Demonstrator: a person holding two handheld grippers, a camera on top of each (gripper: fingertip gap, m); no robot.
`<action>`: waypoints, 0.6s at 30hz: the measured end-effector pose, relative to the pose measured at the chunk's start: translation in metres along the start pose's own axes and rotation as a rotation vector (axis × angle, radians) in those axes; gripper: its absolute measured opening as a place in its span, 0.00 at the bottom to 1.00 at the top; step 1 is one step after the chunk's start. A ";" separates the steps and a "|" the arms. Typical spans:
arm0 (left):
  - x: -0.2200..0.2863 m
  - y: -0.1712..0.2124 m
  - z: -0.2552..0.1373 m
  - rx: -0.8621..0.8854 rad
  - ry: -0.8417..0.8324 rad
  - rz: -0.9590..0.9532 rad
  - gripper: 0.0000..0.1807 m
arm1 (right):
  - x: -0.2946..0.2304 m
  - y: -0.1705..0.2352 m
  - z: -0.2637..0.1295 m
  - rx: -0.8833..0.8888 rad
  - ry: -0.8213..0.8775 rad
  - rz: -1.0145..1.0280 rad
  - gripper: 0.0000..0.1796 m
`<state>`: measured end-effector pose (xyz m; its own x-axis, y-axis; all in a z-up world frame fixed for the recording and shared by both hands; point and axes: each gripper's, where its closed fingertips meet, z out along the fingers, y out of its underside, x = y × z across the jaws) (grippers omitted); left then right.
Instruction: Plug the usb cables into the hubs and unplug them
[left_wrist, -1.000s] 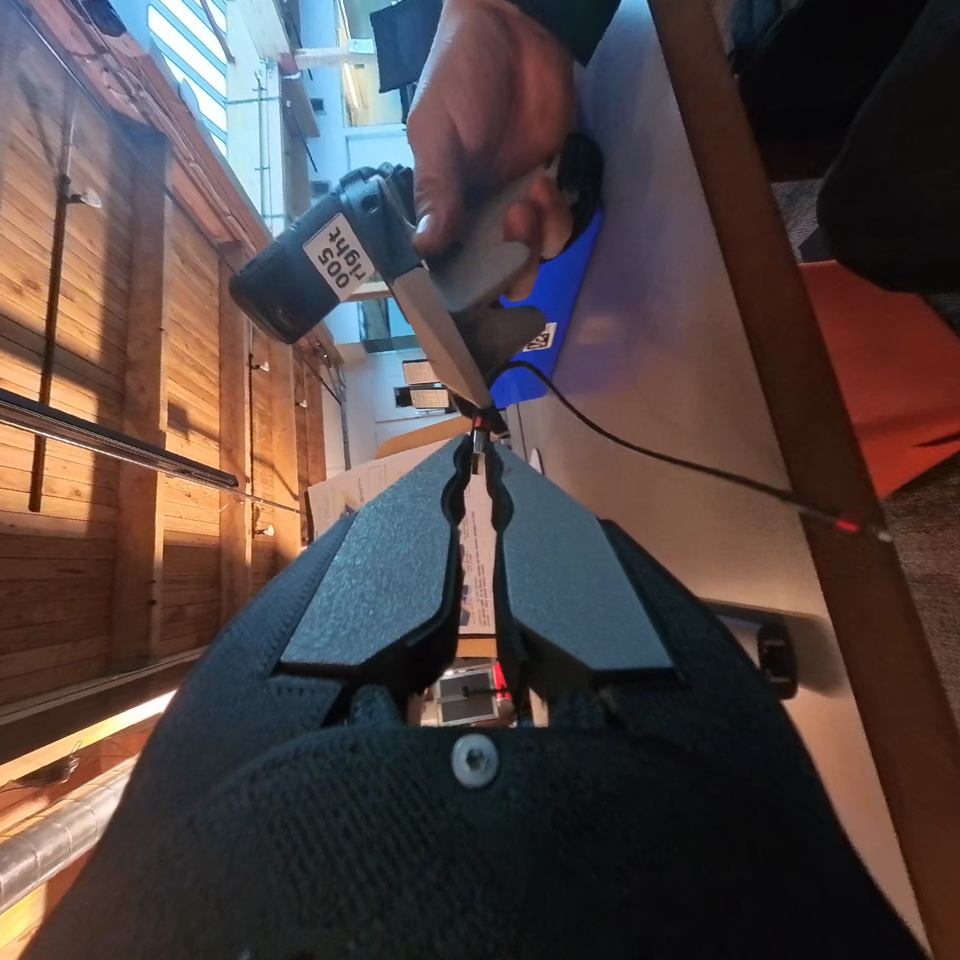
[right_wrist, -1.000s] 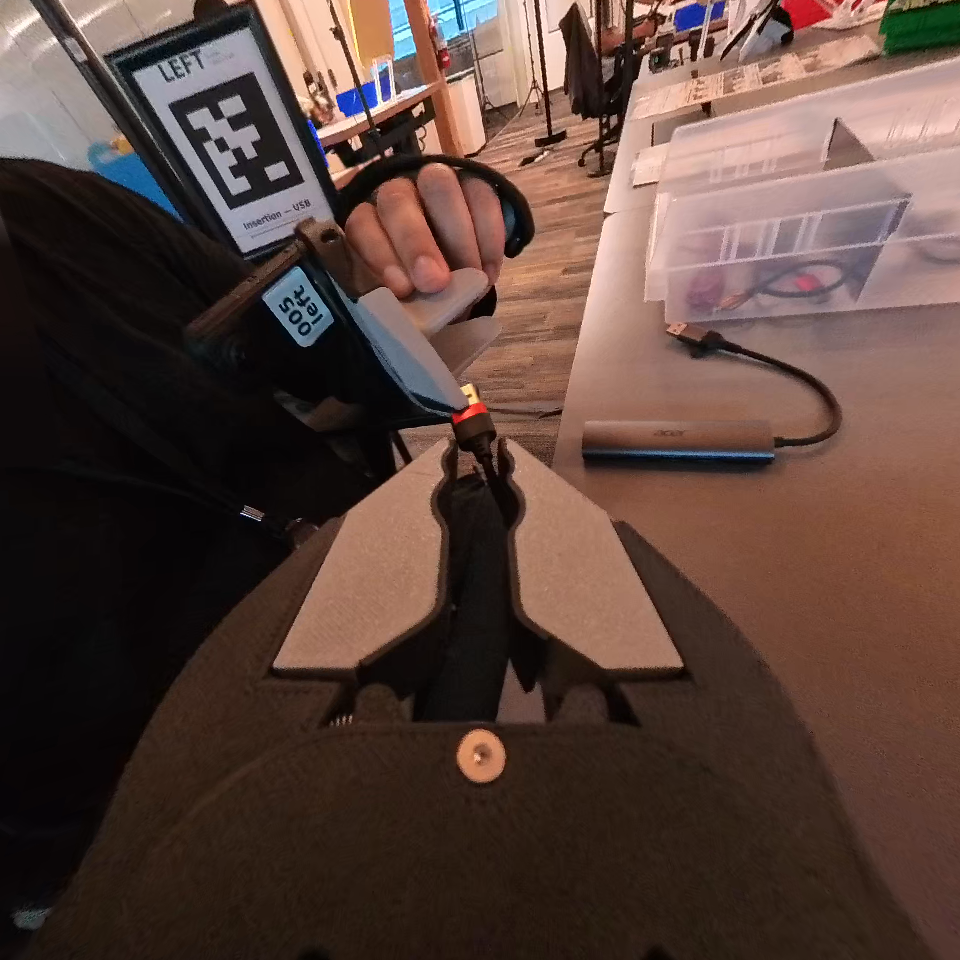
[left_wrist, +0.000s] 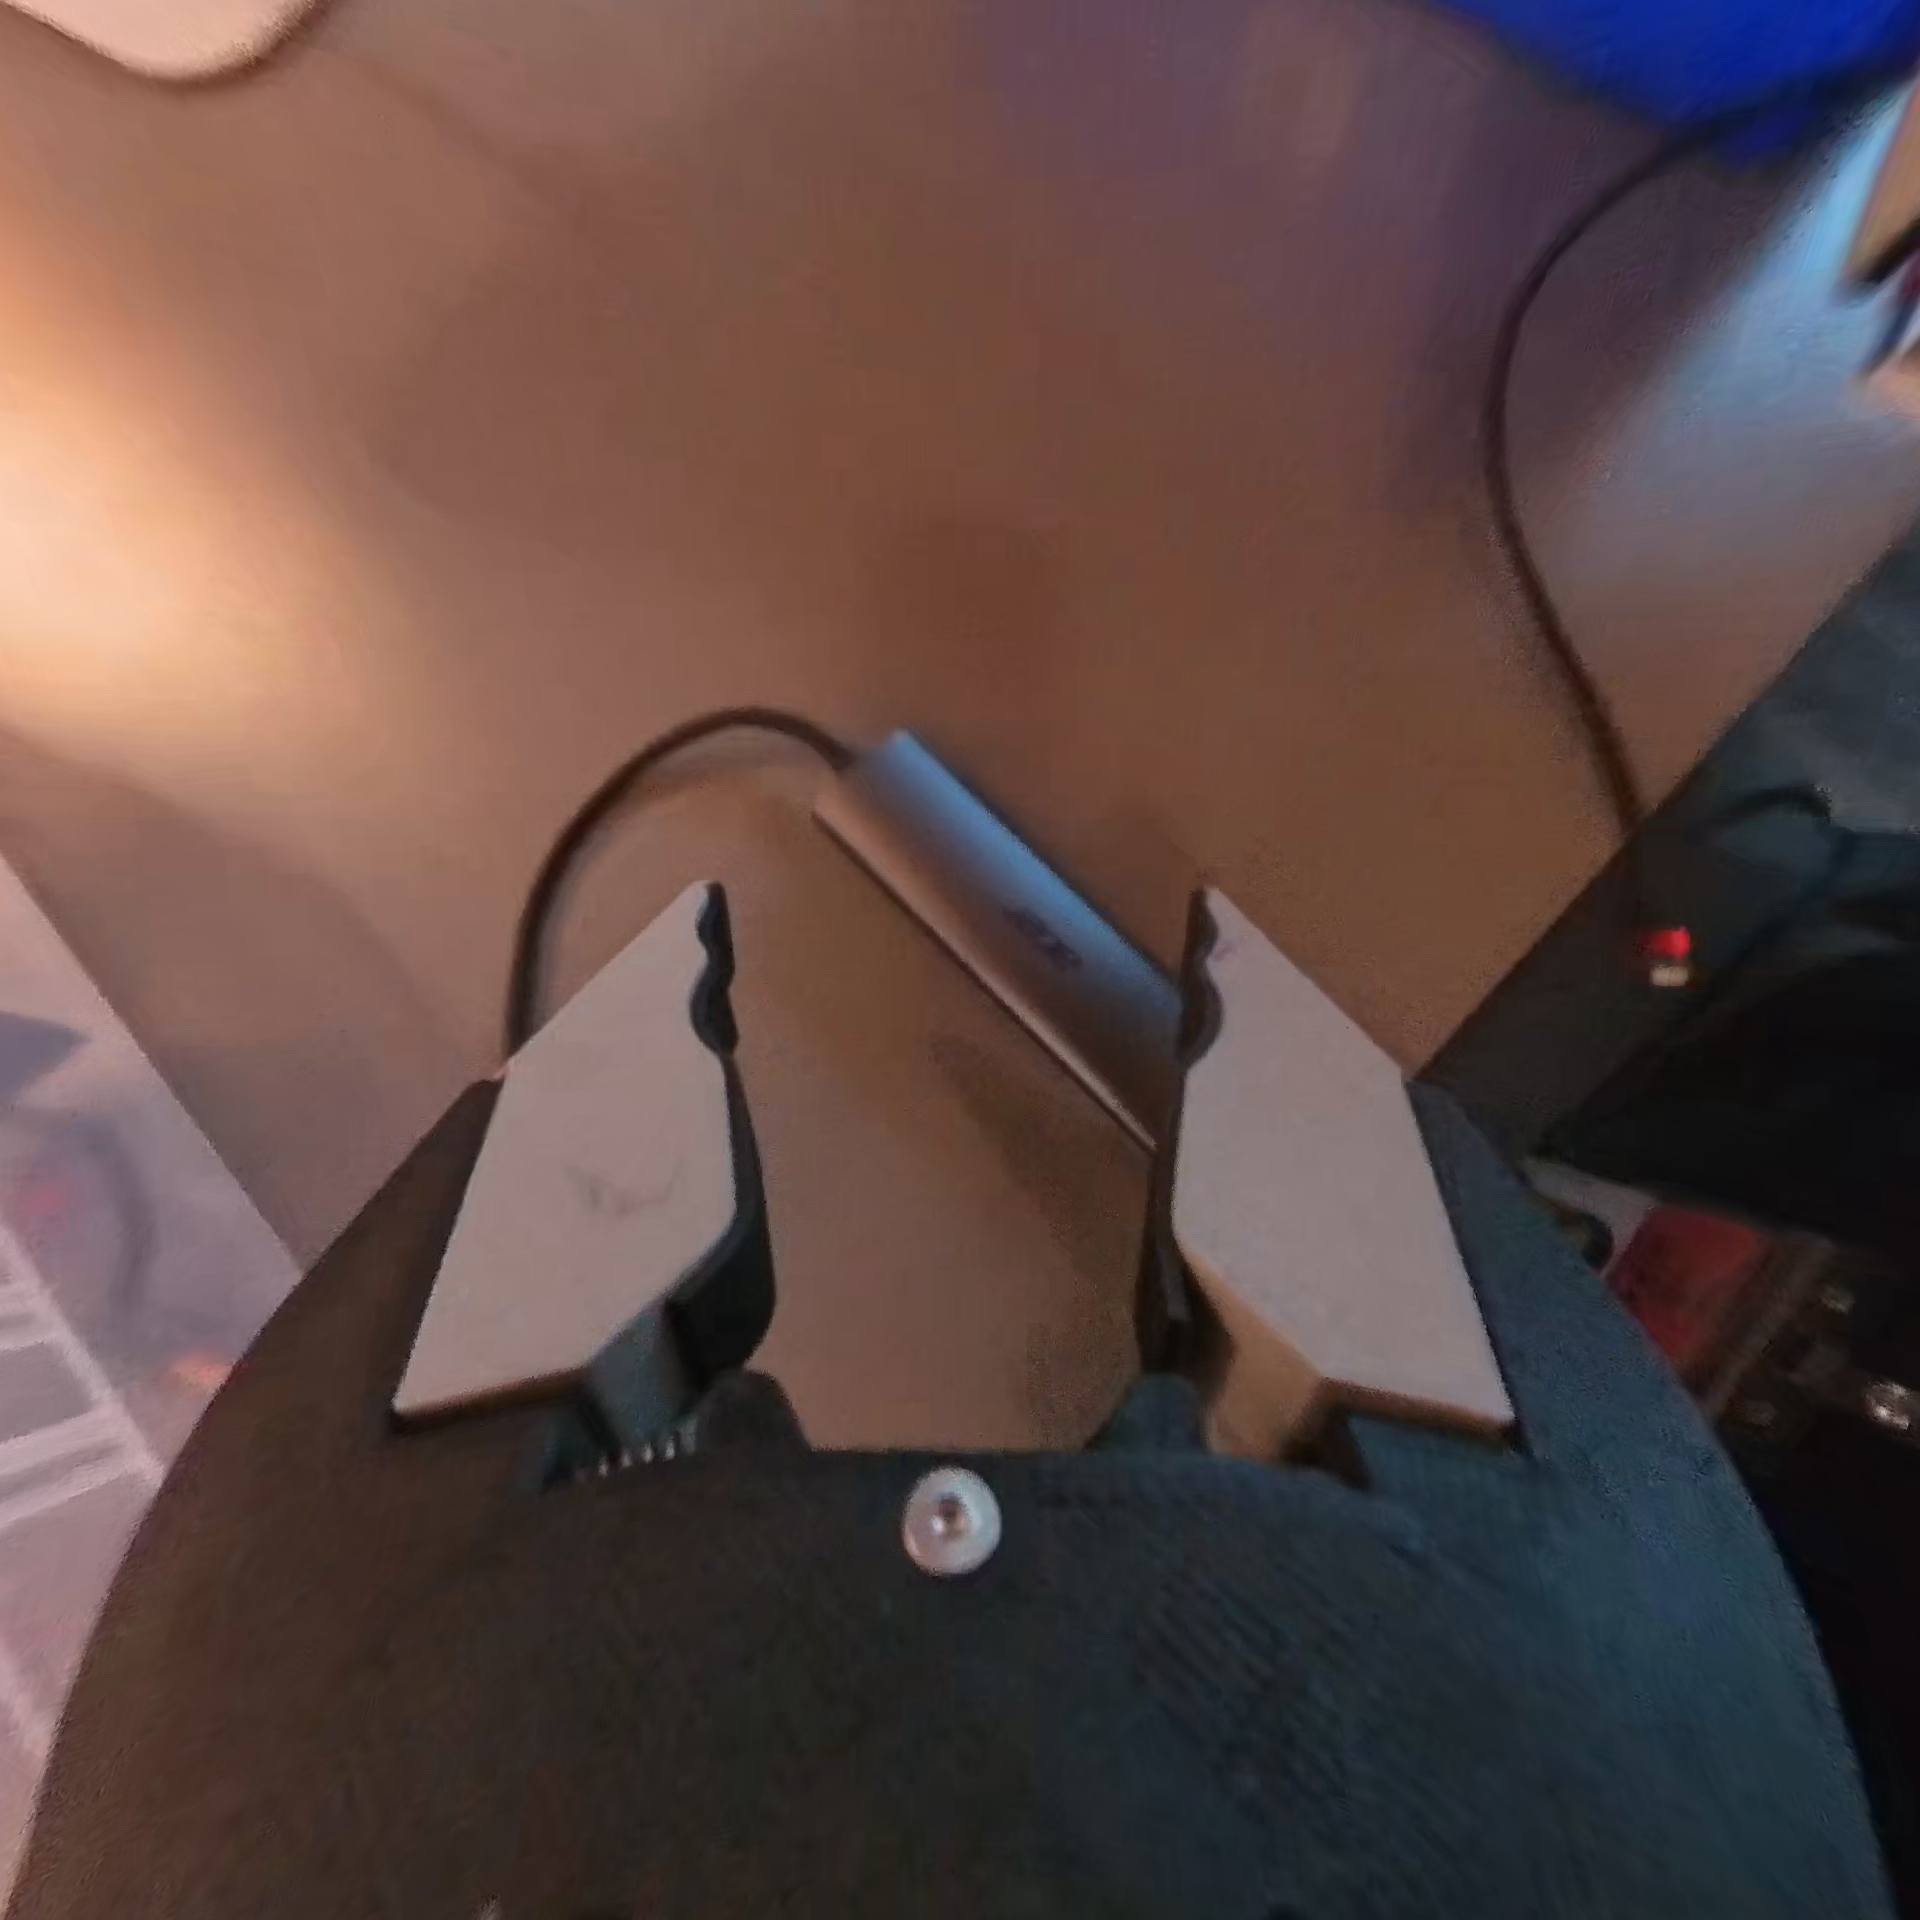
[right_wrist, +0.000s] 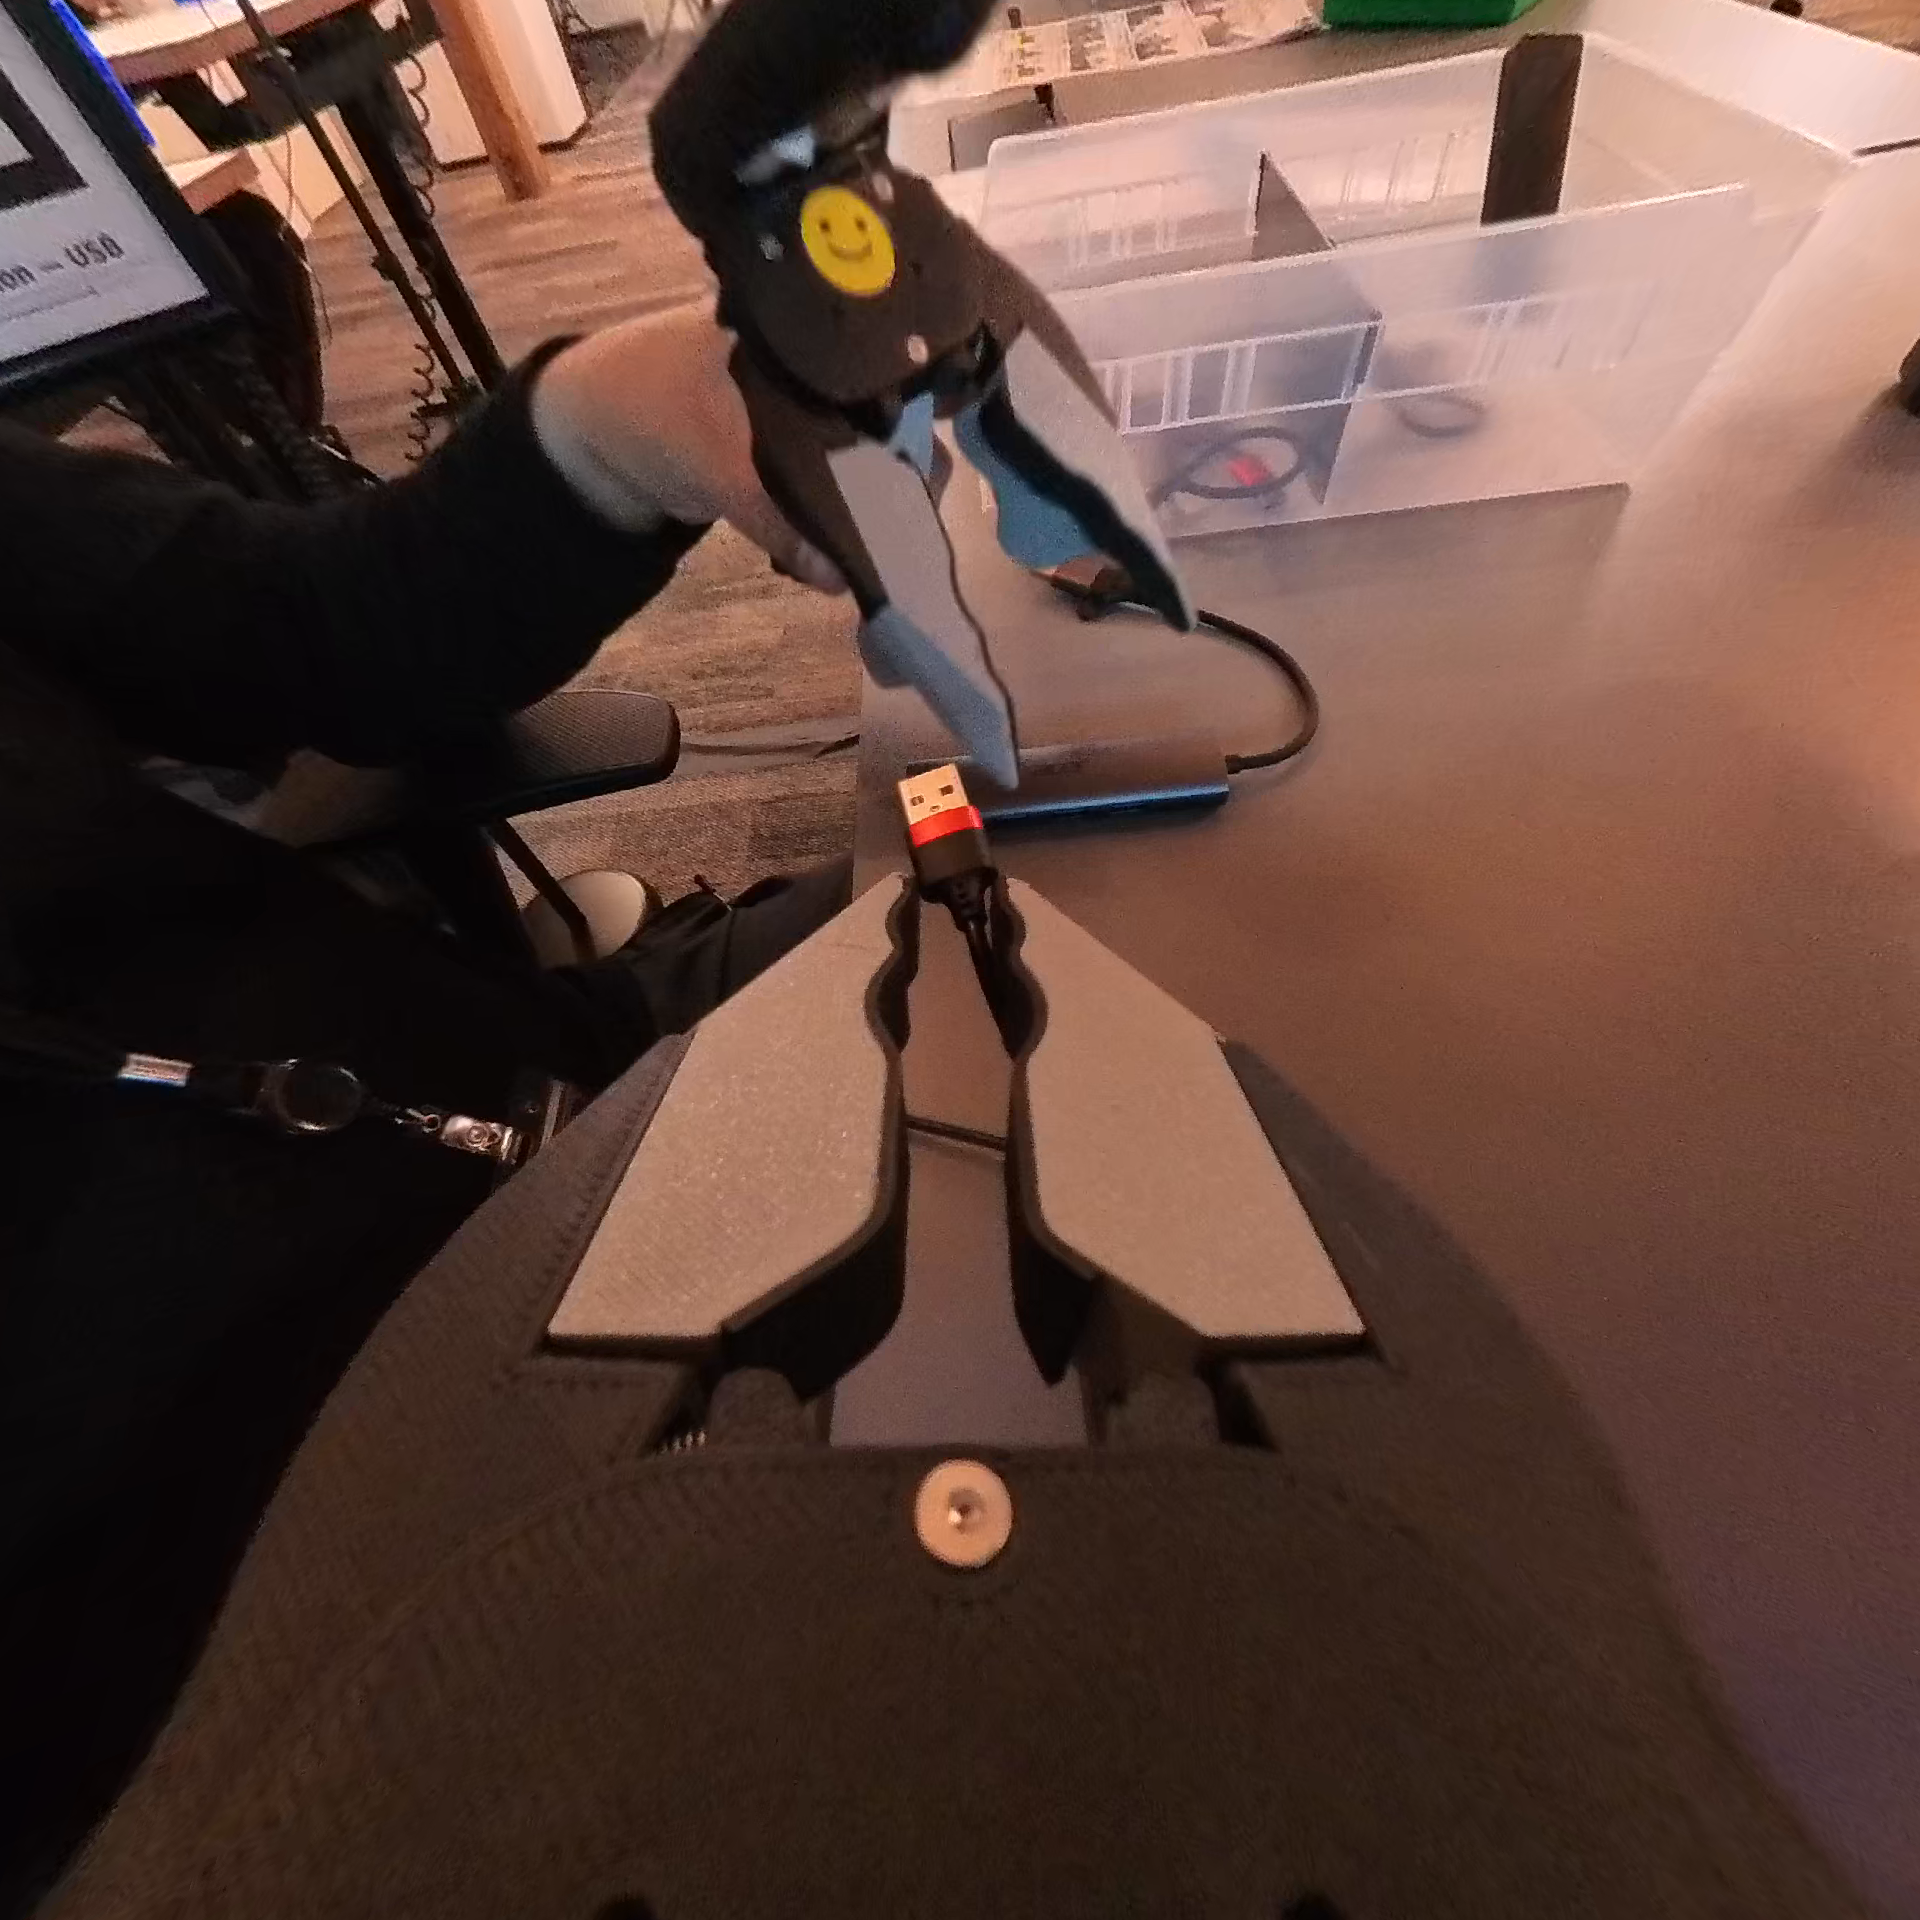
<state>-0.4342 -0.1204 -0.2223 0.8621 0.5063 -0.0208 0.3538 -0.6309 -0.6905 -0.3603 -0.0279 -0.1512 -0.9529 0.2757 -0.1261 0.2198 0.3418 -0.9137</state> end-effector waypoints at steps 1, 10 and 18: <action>0.004 0.009 0.006 -0.048 0.008 0.012 0.46 | 0.000 -0.001 -0.001 0.002 0.001 0.000 0.06; 0.015 0.034 0.002 -0.180 0.101 0.126 0.37 | -0.001 0.000 -0.004 -0.005 0.009 -0.008 0.06; 0.006 0.034 -0.042 -0.069 -0.125 0.802 0.43 | 0.000 0.000 -0.004 0.000 -0.002 -0.003 0.06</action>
<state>-0.4023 -0.1634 -0.2154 0.8175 -0.0555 -0.5732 -0.3289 -0.8620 -0.3857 -0.3592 -0.0243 -0.1491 -0.9540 0.2732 -0.1239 0.2168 0.3426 -0.9141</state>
